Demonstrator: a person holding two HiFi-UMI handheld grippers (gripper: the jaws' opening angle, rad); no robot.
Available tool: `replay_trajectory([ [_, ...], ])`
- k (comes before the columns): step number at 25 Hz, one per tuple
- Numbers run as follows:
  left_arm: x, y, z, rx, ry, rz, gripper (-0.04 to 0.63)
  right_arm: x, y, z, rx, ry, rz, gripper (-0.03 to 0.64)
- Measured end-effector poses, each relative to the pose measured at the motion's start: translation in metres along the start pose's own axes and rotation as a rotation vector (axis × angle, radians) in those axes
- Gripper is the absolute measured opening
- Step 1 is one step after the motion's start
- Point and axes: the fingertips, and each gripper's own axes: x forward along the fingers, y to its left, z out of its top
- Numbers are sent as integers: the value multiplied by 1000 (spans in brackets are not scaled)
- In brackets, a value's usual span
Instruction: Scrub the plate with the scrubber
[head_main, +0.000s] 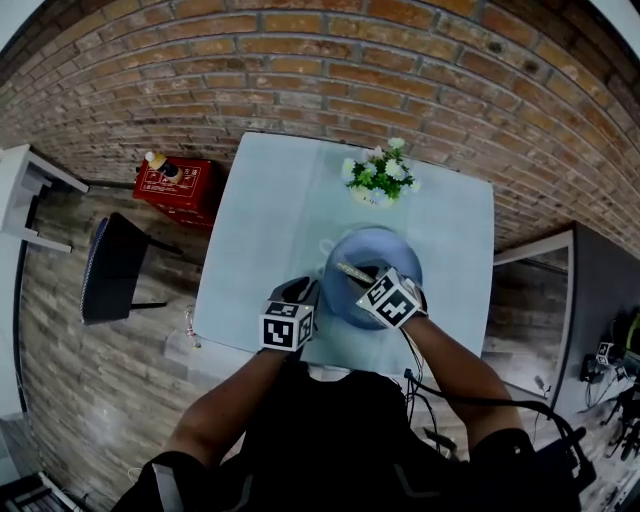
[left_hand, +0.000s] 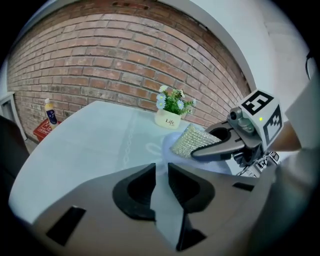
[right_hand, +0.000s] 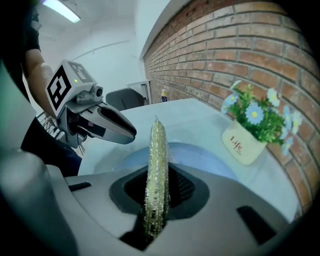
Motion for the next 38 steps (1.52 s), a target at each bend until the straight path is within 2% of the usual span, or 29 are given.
replay_trajectory([
  [4,2,-8,-3,-6,-4,11,91,-19,-40,-5,-59,5,-106,67],
  [9,8,-16,-10,-29,-2,24,91,-21,-79,-31,-122,80,-193,67],
  [15,15,-19,-15,-17,7,28,91,-15,-83,-59,-199,146,-236,67],
  [20,19,-21,-21,5,30,15,91,-11,-76,-69,-101,191,-209,67],
  [24,19,-23,-23,16,39,-7,91,-13,-70,-80,-40,226,-221,67],
  [38,19,-21,-24,98,84,-139,92,-15,-24,-90,241,258,-239,67],
])
